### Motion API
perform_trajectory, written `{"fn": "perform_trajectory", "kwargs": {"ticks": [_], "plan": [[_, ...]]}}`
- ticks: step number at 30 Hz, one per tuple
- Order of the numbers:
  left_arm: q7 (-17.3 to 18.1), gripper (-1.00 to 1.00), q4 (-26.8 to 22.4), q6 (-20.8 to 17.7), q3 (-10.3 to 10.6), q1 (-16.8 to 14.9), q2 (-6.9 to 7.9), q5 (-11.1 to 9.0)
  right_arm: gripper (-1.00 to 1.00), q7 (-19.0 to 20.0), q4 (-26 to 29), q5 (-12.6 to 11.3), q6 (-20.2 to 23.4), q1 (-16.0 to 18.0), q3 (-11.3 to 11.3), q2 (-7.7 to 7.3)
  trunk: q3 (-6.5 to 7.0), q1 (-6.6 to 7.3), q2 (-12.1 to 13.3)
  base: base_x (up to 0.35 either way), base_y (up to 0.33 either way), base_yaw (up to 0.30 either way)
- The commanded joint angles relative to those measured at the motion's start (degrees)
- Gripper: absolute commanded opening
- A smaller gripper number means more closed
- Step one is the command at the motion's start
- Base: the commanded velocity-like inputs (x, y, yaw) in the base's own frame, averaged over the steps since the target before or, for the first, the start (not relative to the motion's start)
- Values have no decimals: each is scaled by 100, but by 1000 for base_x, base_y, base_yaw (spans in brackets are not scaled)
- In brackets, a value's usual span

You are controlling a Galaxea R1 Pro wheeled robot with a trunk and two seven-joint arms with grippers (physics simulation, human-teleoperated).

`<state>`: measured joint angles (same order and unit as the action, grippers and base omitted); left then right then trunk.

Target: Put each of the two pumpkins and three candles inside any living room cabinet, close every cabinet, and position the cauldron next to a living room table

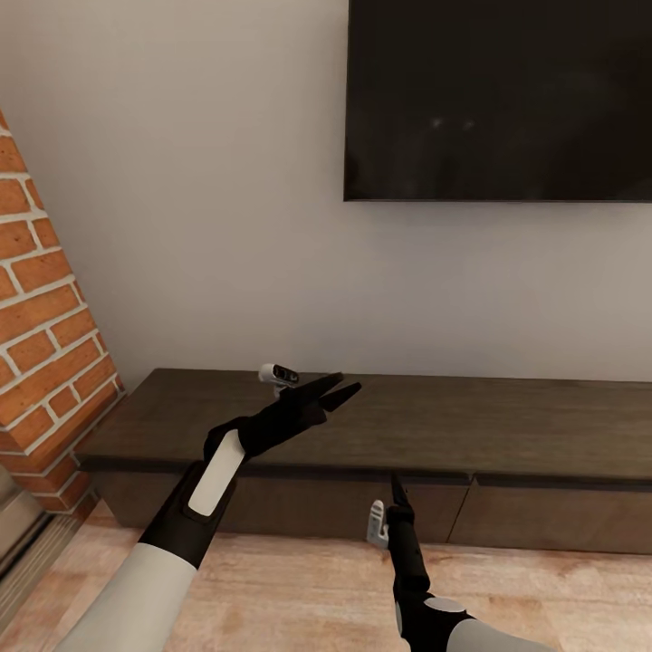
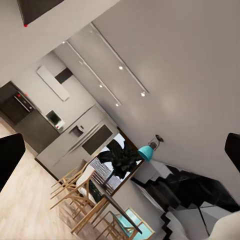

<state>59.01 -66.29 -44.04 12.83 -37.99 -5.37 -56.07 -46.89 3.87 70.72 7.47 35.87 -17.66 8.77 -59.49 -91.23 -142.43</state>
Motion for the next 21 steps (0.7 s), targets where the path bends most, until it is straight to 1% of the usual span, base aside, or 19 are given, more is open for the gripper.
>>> {"fn": "perform_trajectory", "kwargs": {"ticks": [1, 12, 14, 16, 19, 21], "plan": [[-1, 100, 4, 0, 0, 1, 0, 0, 100, 30, 0, -2, 0, 0, 0, 1, 0, 0, 0, 0, 0, 0], [3, 100, -27, 1, 0, 7, -9, 0, 100, 81, 3, -6, 0, -1, 0, 2, 0, 0, 0, 0, 0, 0], [4, 100, -23, 1, 0, 9, -8, 0, 100, 82, 6, -6, 0, 3, 0, 1, -36, -44, -80, 0, 0, 0], [0, 100, -30, 1, 0, 6, -12, 0, 100, 81, 3, -6, 0, 1, 0, -4, -80, -50, -84, 0, 0, 0], [-3, 100, -28, 1, 0, 9, -11, 0, 100, 76, 5, -6, 0, -1, 0, -6, -80, -50, -84, 0, 0, 0], [-3, 100, -40, 1, 0, 7, -10, 0, 100, 75, 7, -6, 0, 0, 0, -3, -124, -55, -87, 0, 0, 0]]}}
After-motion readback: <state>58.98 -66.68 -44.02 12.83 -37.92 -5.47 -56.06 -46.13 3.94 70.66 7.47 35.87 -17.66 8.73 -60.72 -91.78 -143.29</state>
